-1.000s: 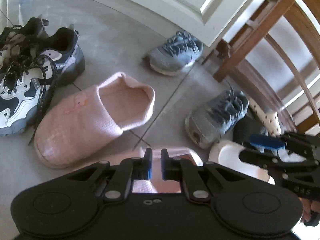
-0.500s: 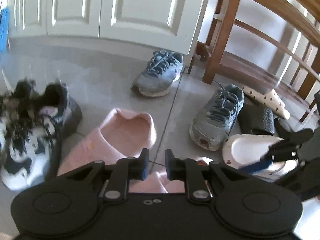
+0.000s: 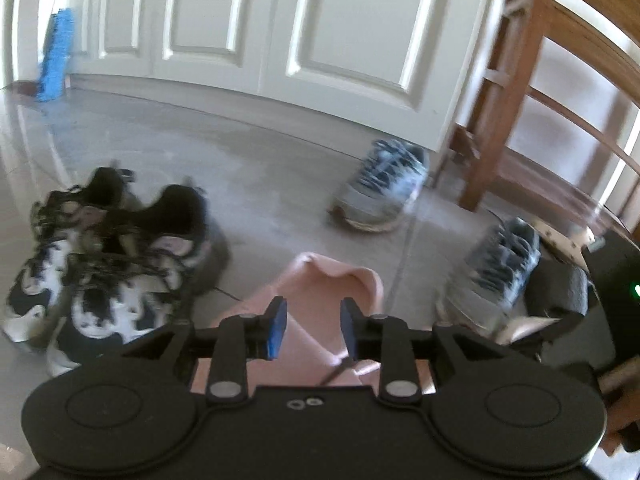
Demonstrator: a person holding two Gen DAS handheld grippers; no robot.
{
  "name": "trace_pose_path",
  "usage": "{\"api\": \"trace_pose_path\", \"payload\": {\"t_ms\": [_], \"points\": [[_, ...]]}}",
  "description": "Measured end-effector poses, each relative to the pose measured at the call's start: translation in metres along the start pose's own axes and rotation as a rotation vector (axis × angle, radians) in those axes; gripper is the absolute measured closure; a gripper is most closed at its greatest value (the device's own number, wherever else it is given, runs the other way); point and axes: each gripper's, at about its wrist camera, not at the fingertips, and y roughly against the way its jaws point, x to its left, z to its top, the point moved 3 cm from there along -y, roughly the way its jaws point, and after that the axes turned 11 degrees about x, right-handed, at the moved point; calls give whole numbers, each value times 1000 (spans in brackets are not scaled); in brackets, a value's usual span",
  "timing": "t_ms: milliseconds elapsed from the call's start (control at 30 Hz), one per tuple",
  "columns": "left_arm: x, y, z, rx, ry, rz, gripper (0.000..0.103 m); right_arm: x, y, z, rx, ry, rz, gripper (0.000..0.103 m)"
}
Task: Organize scattered shoes
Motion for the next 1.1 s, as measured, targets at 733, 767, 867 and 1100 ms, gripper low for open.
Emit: {"api": "trace_pose_path", "payload": {"t_ms": [733,767,867,1100], "points": [[-32,-18,29,-40,-99,-54,69,-43,48,17,-135,6,-56,47],[-41,-22,31,-31,-125,-71,69,-52,57,3,-137,-15,-62,47],[-70,-33,36,-20,-197,-122,68,-74,79,-31,-160,-85,-79,47],[-127,-58,50,-36,-280,-188,68,-120,130,-80,-290,-278,-136,47]]}}
